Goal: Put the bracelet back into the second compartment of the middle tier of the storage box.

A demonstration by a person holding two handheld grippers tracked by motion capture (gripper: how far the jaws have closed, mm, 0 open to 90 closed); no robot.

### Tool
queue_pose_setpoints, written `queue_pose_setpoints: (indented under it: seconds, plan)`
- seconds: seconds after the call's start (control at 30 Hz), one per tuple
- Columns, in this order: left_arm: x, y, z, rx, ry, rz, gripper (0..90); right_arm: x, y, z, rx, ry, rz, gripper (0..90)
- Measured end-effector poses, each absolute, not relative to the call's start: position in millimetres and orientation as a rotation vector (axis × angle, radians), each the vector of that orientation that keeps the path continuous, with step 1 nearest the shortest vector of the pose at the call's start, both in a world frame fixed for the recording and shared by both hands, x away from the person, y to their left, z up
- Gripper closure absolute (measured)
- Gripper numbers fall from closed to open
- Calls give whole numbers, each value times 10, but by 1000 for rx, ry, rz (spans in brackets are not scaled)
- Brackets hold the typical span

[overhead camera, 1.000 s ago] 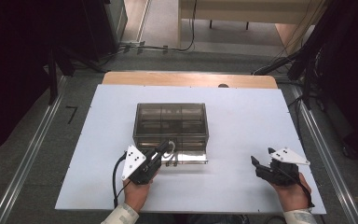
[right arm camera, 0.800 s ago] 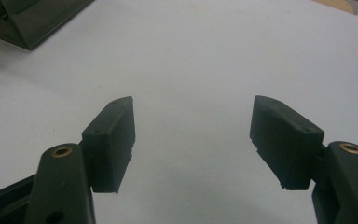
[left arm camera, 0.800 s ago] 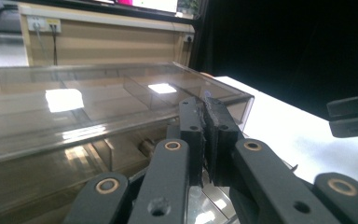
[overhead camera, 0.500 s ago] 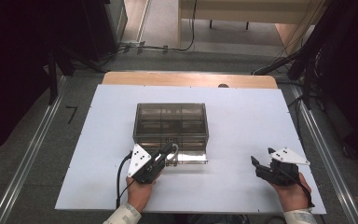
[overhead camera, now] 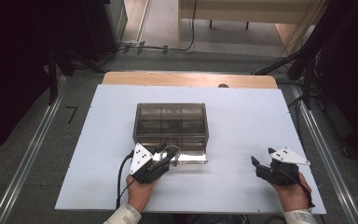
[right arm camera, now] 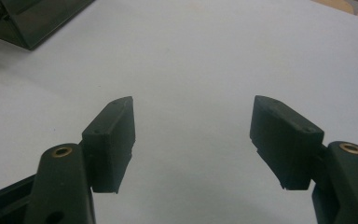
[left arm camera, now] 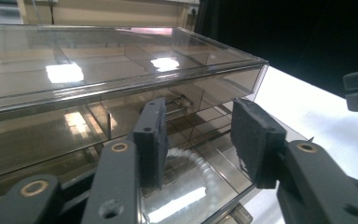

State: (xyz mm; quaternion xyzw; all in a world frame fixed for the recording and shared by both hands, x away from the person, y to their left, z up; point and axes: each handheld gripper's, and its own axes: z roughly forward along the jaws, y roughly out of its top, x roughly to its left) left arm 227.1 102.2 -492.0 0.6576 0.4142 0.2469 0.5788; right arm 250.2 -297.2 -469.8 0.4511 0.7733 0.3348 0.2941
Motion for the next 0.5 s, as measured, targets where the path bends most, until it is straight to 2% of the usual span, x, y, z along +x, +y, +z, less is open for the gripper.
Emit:
queue_pose_setpoints:
  seconds: [0.5]
  plan:
    - [2235, 1028, -4878, 1545, 985, 577, 393, 2502, -2977, -4698, 1200, 2058, 893, 295]
